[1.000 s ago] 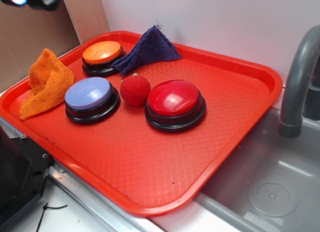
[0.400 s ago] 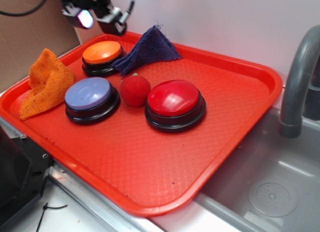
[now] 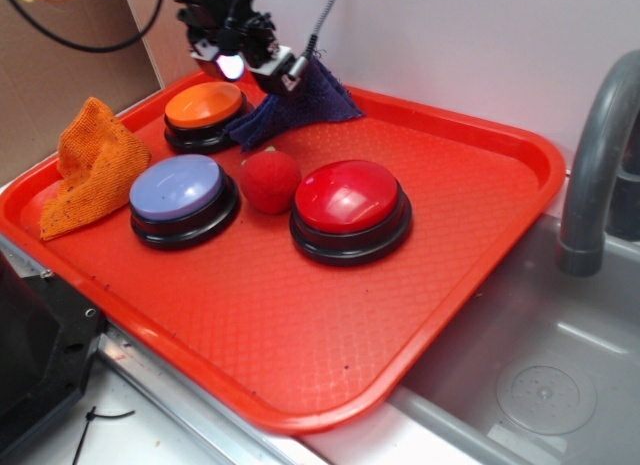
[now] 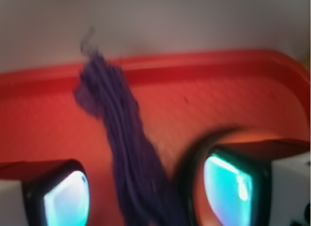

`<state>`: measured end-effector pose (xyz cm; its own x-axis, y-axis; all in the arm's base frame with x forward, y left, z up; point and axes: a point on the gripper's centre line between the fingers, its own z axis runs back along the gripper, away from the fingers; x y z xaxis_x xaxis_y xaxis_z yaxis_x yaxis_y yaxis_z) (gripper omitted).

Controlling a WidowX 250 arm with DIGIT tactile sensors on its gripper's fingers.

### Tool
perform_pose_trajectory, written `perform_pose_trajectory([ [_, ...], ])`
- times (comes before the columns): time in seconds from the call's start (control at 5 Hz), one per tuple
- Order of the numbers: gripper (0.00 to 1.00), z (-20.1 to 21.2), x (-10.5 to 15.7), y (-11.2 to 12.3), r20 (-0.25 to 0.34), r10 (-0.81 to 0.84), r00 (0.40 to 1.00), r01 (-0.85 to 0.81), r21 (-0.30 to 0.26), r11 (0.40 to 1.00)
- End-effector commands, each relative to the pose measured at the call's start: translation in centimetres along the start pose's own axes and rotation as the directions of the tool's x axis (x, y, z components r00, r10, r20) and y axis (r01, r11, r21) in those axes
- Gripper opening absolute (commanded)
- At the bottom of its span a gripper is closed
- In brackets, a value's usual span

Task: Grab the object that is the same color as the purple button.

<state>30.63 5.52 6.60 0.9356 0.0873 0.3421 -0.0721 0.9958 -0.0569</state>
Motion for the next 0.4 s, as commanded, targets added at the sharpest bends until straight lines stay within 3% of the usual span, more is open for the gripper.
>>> perform_pose_trajectory([
  [0.0, 1.00, -0.88, 3.58, -0.57, 0.068, -0.116, 0.991, 0.120, -0.055, 0.991],
  [0.2, 0.89, -1.76, 4.02, -0.84, 0.046, -0.151, 0.987, 0.153, -0.037, 0.988],
])
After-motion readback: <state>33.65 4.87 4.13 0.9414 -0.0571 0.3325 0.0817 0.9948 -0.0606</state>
